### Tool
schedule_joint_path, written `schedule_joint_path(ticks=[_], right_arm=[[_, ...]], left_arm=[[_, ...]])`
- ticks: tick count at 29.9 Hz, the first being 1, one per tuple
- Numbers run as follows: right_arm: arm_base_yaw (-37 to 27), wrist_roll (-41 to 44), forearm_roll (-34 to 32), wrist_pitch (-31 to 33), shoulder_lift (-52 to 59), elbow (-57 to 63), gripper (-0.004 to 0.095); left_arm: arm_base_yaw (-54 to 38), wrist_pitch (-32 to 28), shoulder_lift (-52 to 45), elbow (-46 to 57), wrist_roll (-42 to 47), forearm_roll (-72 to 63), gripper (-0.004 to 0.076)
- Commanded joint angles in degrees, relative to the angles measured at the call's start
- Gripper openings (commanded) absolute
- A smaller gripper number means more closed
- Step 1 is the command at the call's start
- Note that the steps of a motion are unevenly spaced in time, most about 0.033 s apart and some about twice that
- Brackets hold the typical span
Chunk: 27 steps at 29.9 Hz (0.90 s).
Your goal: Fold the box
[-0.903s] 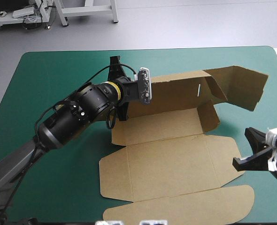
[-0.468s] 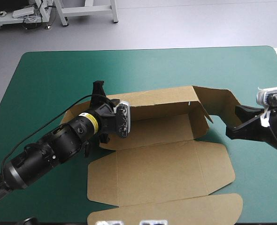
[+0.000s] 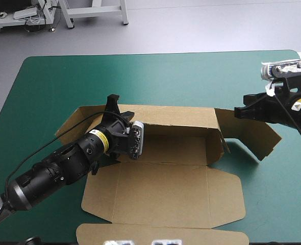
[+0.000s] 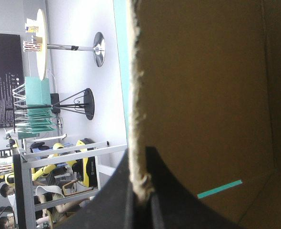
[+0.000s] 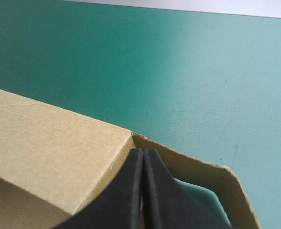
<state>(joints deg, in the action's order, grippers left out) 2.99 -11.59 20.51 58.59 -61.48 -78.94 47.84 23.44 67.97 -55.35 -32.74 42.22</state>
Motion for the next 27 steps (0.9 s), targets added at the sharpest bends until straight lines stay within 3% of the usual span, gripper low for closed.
schedule_joint_path(ticks=[1, 13, 27], right_arm=[[0.26, -0.38, 1.18, -0.71, -4.57, -4.66, -0.0016], [0.26, 3.91, 1.18, 6.85, -25.0, -20.81, -0.0016], [0.35, 6.92, 0.54, 12.98, -38.53, -26.29, -0.0014]], left_arm=[[0.53, -3.63, -1.61, -1.62, 0.6, 1.48, -0.0009], [0.53, 1.68, -1.39, -1.62, 11.21, 3.6, -0.0009], [0.53, 1.53, -1.39, -1.62, 11.21, 3.26, -0.0009]])
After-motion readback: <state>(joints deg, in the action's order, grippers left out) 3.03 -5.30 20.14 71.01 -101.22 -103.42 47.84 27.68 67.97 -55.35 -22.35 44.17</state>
